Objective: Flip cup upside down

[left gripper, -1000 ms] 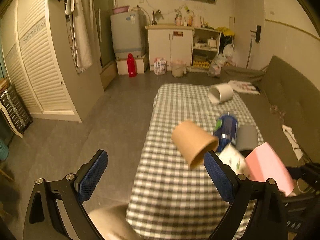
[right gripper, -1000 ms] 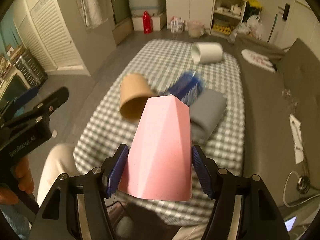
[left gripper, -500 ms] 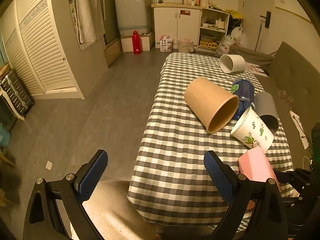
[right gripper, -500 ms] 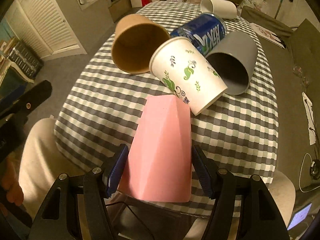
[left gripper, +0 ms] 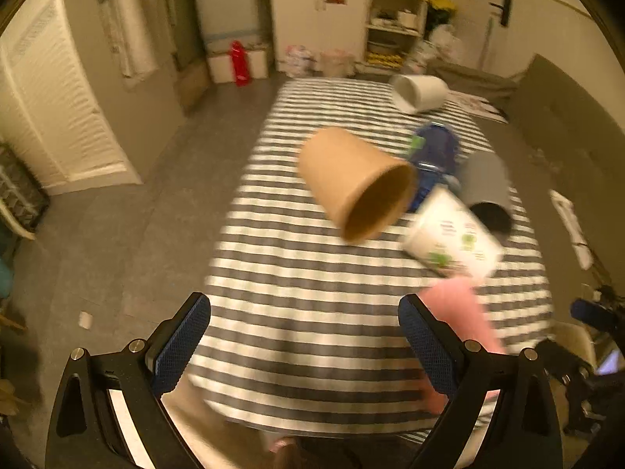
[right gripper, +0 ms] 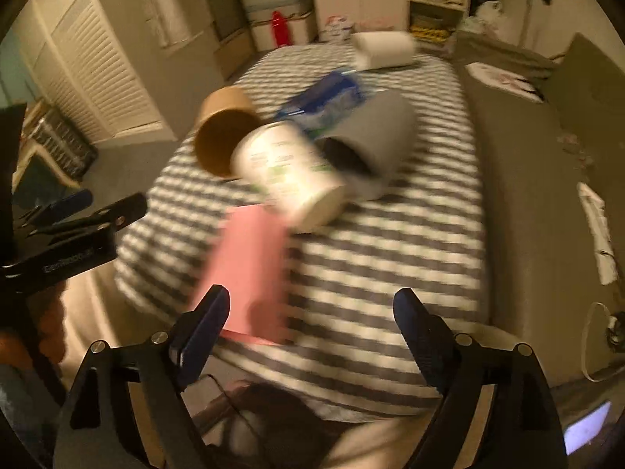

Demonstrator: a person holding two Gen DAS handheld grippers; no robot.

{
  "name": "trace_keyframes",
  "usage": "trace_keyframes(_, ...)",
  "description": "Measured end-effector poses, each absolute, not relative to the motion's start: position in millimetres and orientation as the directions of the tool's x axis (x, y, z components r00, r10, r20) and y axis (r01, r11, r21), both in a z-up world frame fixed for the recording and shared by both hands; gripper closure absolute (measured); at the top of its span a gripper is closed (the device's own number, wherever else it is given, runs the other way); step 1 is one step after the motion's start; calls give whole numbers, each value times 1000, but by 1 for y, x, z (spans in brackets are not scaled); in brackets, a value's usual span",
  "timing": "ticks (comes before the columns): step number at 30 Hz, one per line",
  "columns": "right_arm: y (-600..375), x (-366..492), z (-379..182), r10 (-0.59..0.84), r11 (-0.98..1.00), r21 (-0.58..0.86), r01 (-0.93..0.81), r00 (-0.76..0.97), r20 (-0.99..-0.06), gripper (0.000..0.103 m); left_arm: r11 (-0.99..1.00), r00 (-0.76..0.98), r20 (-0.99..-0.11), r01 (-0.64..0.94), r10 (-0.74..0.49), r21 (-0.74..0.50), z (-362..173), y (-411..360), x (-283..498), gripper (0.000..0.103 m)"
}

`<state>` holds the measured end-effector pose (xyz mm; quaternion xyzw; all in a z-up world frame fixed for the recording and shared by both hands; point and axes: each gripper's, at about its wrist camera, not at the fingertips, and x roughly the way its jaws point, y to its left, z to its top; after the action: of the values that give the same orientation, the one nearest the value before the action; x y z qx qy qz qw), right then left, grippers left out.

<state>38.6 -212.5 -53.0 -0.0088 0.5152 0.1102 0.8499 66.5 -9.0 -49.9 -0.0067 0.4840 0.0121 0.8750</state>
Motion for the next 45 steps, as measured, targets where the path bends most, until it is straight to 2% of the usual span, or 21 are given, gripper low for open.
trace_keyframes(2, -234, 41, -54, 138, 985, 74, -153, 465, -874, 17, 998, 509, -859, 6, -52, -56, -49, -26, 71, 3)
trace_keyframes(6, -267, 47, -60, 146, 989, 115, -95, 459, -876, 17, 991, 472, -872, 68, -132, -113, -50, -63, 84, 4)
trace_keyframes(16, -279, 51, -72, 177, 984, 157, -83, 460, -870, 17, 988, 345, -928, 105, -139, -109, -84, -94, 102, 6)
trace_keyframes(17, -279, 52, -74, 180, 984, 159, -83, 458, -871, 17, 988, 338, -930, 106, -144, -114, -86, -94, 102, 7)
trace_keyframes(20, -278, 54, -77, 178, 984, 156, -85, 451, -875, 17, 985, 301, -941, 113, -156, -127, -92, -93, 105, 26)
trace_keyframes(21, -276, 54, -78, 176, 984, 154, -87, 448, -876, 17, 984, 283, -945, 118, -162, -133, -95, -93, 106, 37)
trace_keyframes(28, -270, 53, -74, 152, 988, 126, -87, 455, -877, 17, 978, 305, -933, 141, -192, -155, -83, -85, 96, 40)
trace_keyframes(33, -263, 49, -70, 147, 989, 121, -86, 469, -871, 17, 987, 449, -888, 157, -100, -32, -55, -78, 87, 41)
trace_keyframes(36, -263, 45, -68, 149, 989, 126, -79, 479, -865, 17, 987, 566, -824, 151, -39, 57, -39, -77, 84, 42)
trace_keyframes(37, -263, 44, -68, 147, 989, 126, -77, 481, -864, 17, 987, 611, -791, 138, -17, 86, -35, -77, 82, 46)
trace_keyframes(39, -265, 43, -68, 141, 990, 122, -71, 484, -863, 17, 986, 655, -755, 123, 3, 111, -36, -78, 80, 51)
trace_keyframes(45, -269, 40, -67, 129, 992, 112, -64, 486, -865, 17, 979, 708, -706, 119, 33, 164, -49, -86, 67, 51)
